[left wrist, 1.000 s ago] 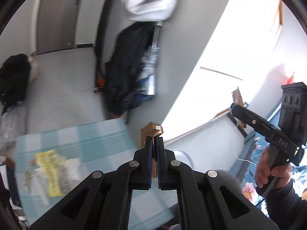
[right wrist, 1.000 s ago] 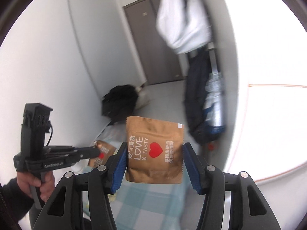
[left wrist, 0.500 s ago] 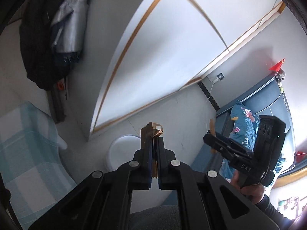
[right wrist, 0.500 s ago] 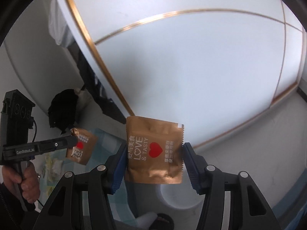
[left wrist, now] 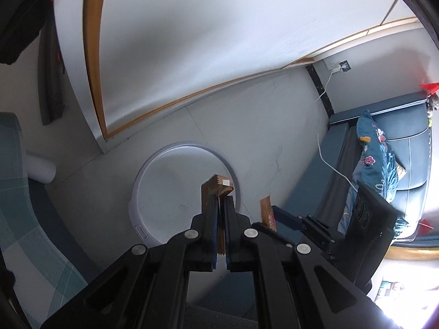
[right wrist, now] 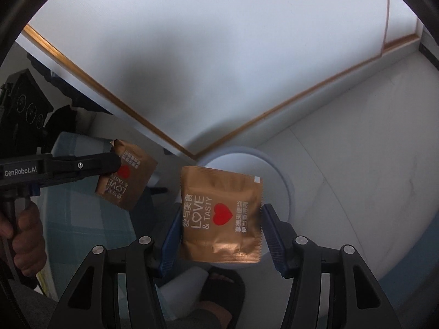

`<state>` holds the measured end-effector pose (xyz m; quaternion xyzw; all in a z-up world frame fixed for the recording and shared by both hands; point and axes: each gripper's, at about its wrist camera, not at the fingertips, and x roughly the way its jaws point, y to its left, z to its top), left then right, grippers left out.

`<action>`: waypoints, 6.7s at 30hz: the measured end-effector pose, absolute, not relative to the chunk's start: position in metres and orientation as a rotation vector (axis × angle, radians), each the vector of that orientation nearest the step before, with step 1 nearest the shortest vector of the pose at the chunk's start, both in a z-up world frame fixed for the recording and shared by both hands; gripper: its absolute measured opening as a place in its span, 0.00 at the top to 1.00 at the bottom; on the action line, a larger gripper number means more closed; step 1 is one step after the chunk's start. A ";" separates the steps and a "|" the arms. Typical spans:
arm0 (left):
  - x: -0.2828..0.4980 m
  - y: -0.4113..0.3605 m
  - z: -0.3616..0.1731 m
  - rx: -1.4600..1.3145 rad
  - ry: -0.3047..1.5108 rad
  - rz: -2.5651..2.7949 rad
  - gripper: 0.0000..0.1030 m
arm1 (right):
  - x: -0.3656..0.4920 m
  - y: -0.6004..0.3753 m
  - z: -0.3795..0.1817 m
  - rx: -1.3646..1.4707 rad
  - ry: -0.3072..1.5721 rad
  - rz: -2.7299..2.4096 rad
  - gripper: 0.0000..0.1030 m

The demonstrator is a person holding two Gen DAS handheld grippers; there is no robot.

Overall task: Collect trash
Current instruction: 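Carry both sachets over the white bin with both grippers, then open both grippers to drop the sachets into the white bin, then move both tools back over the table, then lower the right gripper onto the yellow wrapper and close it, then grasp the beige printed wrapper with the left gripper while the right gripper holds the yellow wrapper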

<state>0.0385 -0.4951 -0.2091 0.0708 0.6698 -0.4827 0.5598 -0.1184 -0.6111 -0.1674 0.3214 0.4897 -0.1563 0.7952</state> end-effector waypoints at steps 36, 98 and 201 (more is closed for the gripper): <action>0.015 -0.496 -0.159 0.424 1.386 -0.991 0.48 | -0.127 -0.629 -0.197 0.777 1.105 -0.406 0.23; 0.023 0.006 0.006 -0.097 0.667 -0.122 0.03 | -0.048 -0.203 0.060 0.099 0.617 0.199 0.03; 0.164 -0.024 -0.096 0.261 1.203 -0.336 0.87 | -0.017 -0.224 -0.021 0.078 0.910 0.348 0.98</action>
